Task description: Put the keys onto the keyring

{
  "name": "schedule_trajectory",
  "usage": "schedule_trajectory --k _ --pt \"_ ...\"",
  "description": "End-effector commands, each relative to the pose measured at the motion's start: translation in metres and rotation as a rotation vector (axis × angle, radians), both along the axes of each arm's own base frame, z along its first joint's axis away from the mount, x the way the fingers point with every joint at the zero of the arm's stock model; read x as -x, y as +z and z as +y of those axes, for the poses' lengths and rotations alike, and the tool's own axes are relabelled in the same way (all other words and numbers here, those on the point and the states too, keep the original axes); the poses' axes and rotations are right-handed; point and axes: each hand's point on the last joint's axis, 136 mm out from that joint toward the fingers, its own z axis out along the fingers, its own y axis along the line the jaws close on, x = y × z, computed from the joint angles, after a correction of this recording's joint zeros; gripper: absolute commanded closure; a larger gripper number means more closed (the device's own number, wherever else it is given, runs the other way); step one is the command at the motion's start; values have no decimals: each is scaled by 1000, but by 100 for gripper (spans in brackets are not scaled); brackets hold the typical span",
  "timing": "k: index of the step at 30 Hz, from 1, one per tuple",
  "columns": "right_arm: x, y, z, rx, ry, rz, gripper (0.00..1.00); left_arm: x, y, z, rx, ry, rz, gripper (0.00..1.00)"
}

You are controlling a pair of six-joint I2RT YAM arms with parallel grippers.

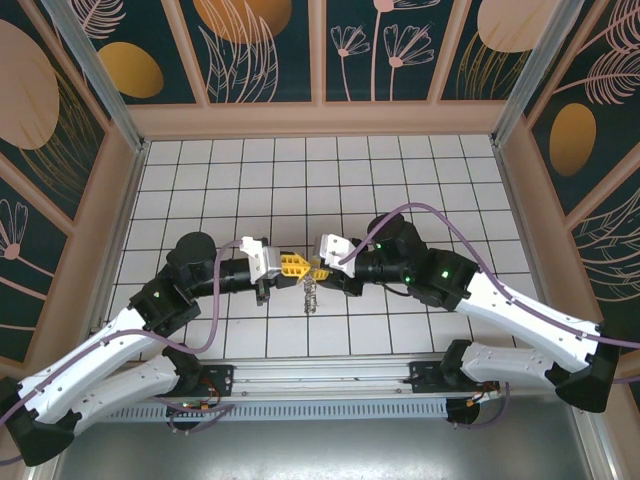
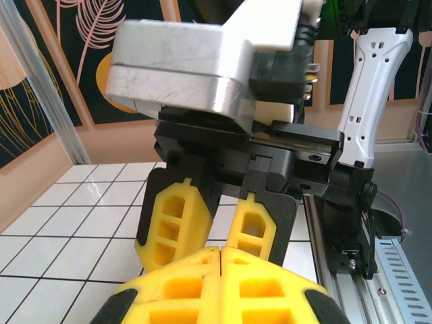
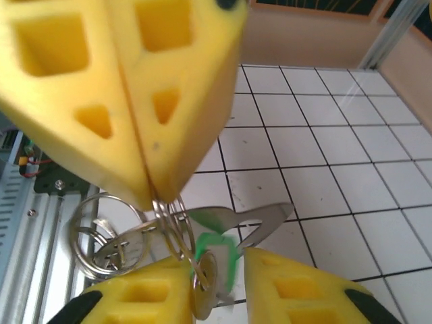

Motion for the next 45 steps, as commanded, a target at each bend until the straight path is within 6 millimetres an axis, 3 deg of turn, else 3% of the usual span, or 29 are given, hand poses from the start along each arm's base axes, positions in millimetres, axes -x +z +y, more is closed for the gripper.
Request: schedule_trajectory --k 1,5,14,19,27,39,45 --pt "-4 19 -4 -45 -29 -22 68 5 18 1 52 -17 -68 100" --pt "-2 26 -14 -87 -51 -46 64 0 10 -3 20 -14 -51 100" --pt "14 61 -28 -243 -20 -123 62 5 14 -6 37 -49 -54 100" --pt "9 45 -19 -187 -8 -94 65 7 18 -6 49 -62 -54 100" --pt "13 42 -14 -188 34 -66 67 7 19 -6 52 -63 -57 100" --pt "15 31 -8 -155 71 -7 79 8 21 -6 62 -66 -64 100" --pt "13 36 -9 -163 62 -36 100 8 20 -6 60 -67 -64 100"
